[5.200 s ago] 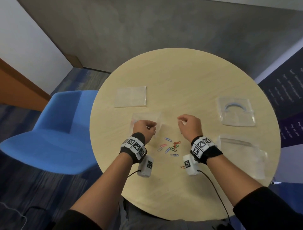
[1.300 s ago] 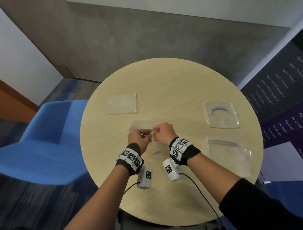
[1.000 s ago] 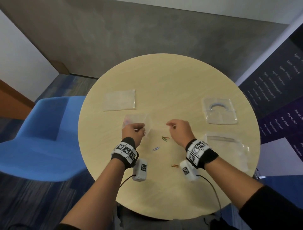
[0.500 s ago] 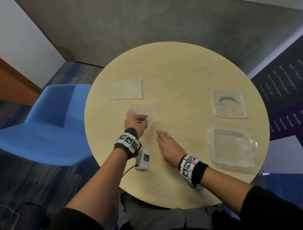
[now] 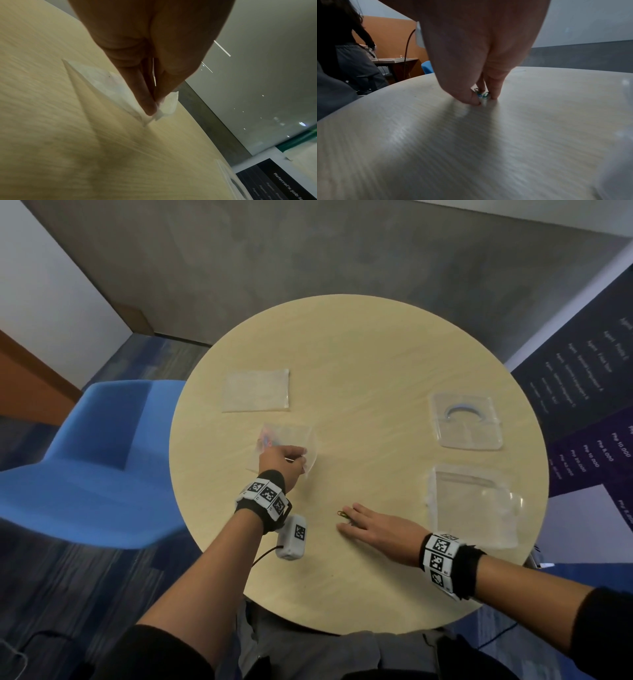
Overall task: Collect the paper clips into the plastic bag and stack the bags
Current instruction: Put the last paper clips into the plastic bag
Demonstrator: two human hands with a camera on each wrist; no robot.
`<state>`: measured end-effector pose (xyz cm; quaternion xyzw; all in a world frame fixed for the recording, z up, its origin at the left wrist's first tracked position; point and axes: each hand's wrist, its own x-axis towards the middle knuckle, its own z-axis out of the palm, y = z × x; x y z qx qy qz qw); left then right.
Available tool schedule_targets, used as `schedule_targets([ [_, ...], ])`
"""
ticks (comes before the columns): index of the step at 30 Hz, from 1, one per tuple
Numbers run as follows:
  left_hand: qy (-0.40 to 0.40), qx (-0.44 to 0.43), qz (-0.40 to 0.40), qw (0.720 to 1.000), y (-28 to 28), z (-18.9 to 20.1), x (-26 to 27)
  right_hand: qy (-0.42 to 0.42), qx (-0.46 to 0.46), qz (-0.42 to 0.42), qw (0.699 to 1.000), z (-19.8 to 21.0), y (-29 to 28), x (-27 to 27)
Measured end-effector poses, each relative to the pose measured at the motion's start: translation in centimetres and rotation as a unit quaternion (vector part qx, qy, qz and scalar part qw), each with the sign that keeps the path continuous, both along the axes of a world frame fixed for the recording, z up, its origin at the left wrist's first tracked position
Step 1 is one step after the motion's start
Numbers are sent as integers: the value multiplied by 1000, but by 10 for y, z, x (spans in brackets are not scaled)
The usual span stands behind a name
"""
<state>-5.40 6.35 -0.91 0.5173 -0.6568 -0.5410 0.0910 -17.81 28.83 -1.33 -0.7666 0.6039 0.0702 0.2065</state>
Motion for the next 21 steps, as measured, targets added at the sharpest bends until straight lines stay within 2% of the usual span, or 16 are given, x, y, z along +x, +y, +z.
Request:
schedule_targets([
  [3,-4,1,-2,1000,3,-1,0,26,-72,16,997,-8,2,2],
  [5,-6,1,-3,1000,5,-2,0,42,-88,25,995,-13,0,3],
  [15,-15,2,-23,1000,14,-6,-13,47,30,-11,998,-2,-42,-1],
  [19,-17,3,-35,999,18,-7,-16,87,58,-21,994,8,-65,10],
  [21,-18,1,-37,999,19,-6,-17,86,76,-66,991,19,-80,12],
])
